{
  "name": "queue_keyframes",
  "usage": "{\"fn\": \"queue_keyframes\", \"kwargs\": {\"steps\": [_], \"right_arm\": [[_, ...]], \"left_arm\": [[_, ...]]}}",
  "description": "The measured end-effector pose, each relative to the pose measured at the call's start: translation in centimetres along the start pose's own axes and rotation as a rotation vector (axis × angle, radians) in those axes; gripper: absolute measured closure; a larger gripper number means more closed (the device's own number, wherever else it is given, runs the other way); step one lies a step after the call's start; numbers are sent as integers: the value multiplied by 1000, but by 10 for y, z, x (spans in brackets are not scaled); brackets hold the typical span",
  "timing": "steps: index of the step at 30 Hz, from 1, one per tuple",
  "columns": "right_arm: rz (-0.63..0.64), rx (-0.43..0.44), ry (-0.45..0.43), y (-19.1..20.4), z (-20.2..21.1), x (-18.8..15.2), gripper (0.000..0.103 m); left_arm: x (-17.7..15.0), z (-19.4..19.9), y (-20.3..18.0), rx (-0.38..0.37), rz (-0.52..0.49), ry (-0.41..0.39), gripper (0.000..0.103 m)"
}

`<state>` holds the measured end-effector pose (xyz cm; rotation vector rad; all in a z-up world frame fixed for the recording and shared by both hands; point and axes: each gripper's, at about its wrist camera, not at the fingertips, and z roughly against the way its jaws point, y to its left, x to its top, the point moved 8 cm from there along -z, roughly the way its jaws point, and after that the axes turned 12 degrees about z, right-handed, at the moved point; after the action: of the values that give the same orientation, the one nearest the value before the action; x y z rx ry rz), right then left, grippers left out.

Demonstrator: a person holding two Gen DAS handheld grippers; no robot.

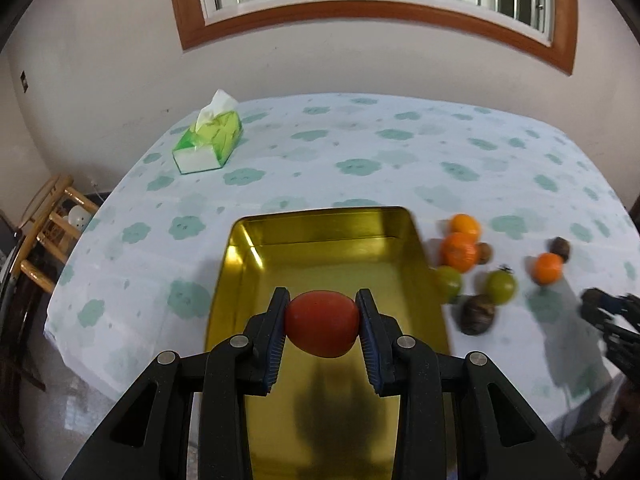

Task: Organize fruits
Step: 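Drop the red tomato in the tray with left gripper while right grasps a brown fruit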

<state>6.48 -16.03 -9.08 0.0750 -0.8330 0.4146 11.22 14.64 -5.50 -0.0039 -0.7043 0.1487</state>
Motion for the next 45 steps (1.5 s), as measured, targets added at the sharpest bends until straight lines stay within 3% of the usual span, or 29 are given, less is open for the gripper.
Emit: {"fn": "queue_keyframes", "kwargs": {"steps": [11, 23, 27, 31, 36, 45], "right_arm": [[88, 59, -104, 51, 40, 42, 70], [118, 64, -109, 70, 46, 53, 70], [135, 74, -113, 79, 47, 58, 70], [156, 84, -114, 91, 47, 64, 70], [188, 104, -121, 106, 46, 77, 70], [239, 215, -117, 147, 22, 113, 70]], "left_arm": [[27, -68, 16, 155, -80, 71, 67], [40, -96, 35, 201, -45, 100, 67], [38, -98, 37, 181, -48, 111, 66], [36, -87, 37, 171, -45, 80, 61], [37, -56, 42, 171, -30, -13, 45], [18, -2, 69, 206, 37, -102, 44]]}}
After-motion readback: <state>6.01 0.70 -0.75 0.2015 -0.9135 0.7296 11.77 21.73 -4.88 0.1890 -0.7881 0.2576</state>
